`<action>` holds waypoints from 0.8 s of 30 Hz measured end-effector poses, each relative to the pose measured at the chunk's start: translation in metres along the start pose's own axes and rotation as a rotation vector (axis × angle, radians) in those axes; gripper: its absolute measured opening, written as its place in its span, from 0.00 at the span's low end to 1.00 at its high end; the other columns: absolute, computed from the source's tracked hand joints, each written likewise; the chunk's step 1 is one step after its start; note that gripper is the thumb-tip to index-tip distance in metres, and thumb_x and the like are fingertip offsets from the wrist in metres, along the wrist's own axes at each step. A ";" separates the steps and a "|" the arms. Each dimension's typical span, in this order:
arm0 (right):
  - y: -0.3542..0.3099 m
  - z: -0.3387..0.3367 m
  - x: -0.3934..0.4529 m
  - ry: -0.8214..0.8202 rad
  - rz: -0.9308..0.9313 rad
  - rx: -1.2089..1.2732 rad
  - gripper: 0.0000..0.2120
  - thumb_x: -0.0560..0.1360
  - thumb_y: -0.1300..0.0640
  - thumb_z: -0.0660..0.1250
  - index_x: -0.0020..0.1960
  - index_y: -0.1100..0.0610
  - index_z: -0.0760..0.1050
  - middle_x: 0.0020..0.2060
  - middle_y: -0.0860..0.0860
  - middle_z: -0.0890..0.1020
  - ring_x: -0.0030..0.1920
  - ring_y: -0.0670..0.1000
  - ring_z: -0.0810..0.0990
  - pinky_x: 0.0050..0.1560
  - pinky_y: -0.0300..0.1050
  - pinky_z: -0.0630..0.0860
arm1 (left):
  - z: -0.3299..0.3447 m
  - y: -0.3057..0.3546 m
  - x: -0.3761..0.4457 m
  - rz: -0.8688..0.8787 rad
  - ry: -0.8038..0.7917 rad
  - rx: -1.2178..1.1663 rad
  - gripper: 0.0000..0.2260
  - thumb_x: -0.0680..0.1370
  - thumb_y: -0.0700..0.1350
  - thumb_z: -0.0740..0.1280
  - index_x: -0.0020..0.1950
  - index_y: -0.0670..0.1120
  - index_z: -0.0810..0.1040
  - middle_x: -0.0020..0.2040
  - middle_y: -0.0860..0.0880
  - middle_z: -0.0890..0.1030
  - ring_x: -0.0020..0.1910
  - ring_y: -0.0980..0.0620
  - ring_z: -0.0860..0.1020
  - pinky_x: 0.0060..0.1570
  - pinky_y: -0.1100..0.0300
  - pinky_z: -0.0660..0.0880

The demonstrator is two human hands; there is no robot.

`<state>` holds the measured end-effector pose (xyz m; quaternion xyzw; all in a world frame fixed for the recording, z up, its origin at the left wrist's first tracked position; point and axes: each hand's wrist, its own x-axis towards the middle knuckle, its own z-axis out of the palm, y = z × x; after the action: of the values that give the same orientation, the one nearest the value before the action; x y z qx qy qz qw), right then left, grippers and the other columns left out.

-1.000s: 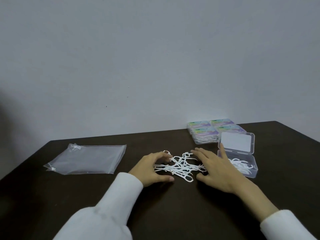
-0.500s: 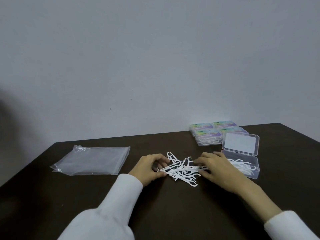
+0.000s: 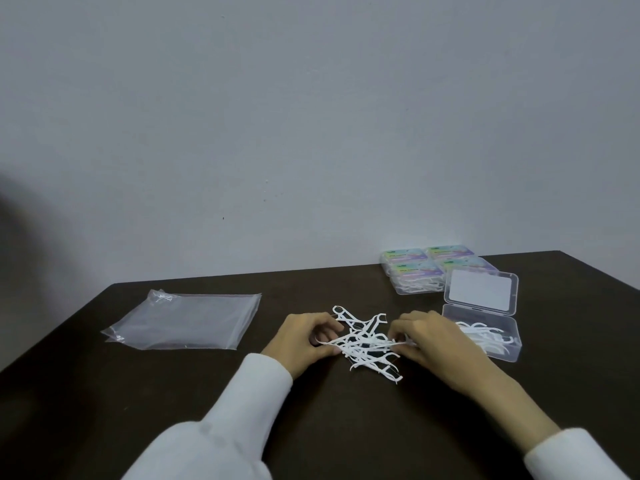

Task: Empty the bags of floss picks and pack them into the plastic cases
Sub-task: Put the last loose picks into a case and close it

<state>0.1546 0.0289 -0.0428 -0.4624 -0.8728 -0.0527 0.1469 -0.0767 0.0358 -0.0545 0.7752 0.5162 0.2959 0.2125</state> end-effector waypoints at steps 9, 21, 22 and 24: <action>-0.004 -0.001 -0.004 0.173 -0.019 0.096 0.05 0.75 0.52 0.68 0.46 0.53 0.79 0.39 0.45 0.81 0.41 0.48 0.78 0.47 0.41 0.73 | 0.002 0.004 0.003 0.148 -0.039 0.423 0.14 0.79 0.46 0.63 0.64 0.48 0.76 0.56 0.51 0.76 0.56 0.55 0.74 0.53 0.68 0.67; 0.008 -0.012 -0.010 0.283 0.119 0.225 0.05 0.75 0.55 0.67 0.49 0.53 0.80 0.42 0.45 0.81 0.41 0.47 0.79 0.42 0.45 0.77 | 0.006 0.008 0.001 0.134 0.016 0.580 0.12 0.81 0.46 0.59 0.63 0.48 0.75 0.58 0.48 0.76 0.58 0.51 0.74 0.57 0.60 0.70; 0.011 -0.017 -0.012 0.297 0.147 0.227 0.05 0.74 0.56 0.68 0.49 0.54 0.81 0.42 0.46 0.82 0.42 0.48 0.79 0.43 0.45 0.77 | 0.005 0.009 0.000 0.116 0.024 0.570 0.12 0.81 0.47 0.59 0.62 0.49 0.76 0.58 0.48 0.77 0.57 0.51 0.75 0.57 0.60 0.70; 0.022 -0.027 -0.020 0.317 0.214 0.204 0.05 0.74 0.56 0.68 0.49 0.54 0.81 0.43 0.47 0.82 0.43 0.49 0.79 0.44 0.46 0.77 | 0.004 0.011 -0.001 0.093 0.027 0.574 0.12 0.81 0.47 0.59 0.62 0.50 0.76 0.58 0.49 0.77 0.57 0.50 0.75 0.58 0.60 0.70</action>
<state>0.1887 0.0197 -0.0237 -0.5210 -0.7857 -0.0204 0.3328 -0.0667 0.0310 -0.0512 0.8225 0.5454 0.1574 -0.0364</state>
